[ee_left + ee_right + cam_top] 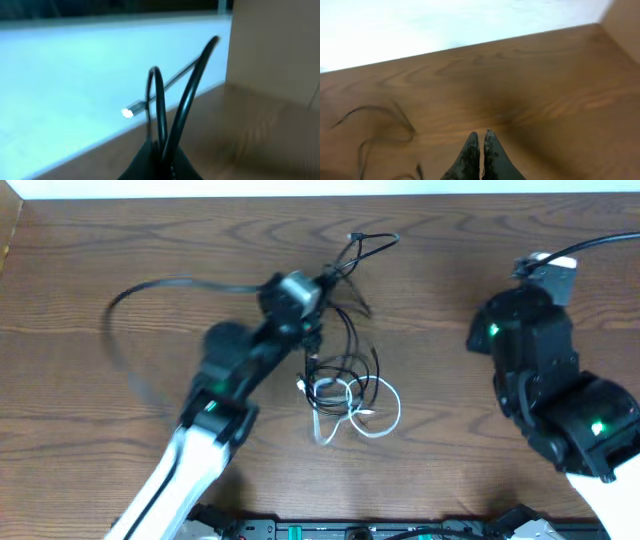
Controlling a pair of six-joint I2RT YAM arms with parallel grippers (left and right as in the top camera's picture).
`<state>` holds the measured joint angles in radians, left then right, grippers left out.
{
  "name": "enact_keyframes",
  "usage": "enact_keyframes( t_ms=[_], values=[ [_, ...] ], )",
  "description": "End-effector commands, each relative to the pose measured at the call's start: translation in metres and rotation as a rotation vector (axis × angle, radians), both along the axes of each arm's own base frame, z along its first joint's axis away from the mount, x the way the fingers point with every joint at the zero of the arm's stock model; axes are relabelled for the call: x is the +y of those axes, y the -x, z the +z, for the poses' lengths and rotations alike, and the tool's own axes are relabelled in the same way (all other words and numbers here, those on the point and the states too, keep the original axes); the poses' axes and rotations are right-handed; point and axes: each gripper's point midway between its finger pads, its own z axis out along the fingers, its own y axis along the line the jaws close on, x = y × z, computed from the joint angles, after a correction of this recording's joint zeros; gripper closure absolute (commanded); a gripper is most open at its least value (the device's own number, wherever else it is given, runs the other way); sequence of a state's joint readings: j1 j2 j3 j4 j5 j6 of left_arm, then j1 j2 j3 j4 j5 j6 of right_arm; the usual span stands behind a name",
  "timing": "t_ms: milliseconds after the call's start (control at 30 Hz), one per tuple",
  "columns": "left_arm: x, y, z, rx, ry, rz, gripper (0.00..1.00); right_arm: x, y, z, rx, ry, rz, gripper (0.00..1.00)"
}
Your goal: Untangle cables
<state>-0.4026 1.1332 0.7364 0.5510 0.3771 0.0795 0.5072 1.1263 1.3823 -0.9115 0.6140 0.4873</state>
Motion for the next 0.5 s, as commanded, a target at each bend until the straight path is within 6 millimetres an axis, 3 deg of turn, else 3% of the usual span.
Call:
enact_keyframes(
  t_ms=[0,100,200,333,400,467],
  values=[
    [0.029,0.029,0.055,-0.131,0.039,0.043,0.93,-0.011,-0.012,-0.012,0.04,-0.035,-0.052,0.98],
    [0.049,0.05,0.081,-0.197,0.061,0.077,0.93,-0.001,-0.021,-0.024,0.092,-0.07,0.008,0.95],
    [0.062,0.07,0.101,-0.258,0.082,0.096,0.93,0.046,-0.028,-0.034,0.149,-0.09,0.298,0.86],
    [0.066,0.09,0.117,-0.315,0.1,0.085,0.93,0.136,-0.013,-0.039,0.165,-0.127,0.869,0.43],
    [0.064,0.096,0.12,-0.328,0.101,0.066,0.93,0.16,-0.003,-0.046,0.182,-0.135,1.023,0.25],
    [0.065,0.098,0.123,-0.342,0.109,0.066,0.93,0.171,-0.001,-0.06,0.222,-0.115,1.071,0.17]
  ],
)
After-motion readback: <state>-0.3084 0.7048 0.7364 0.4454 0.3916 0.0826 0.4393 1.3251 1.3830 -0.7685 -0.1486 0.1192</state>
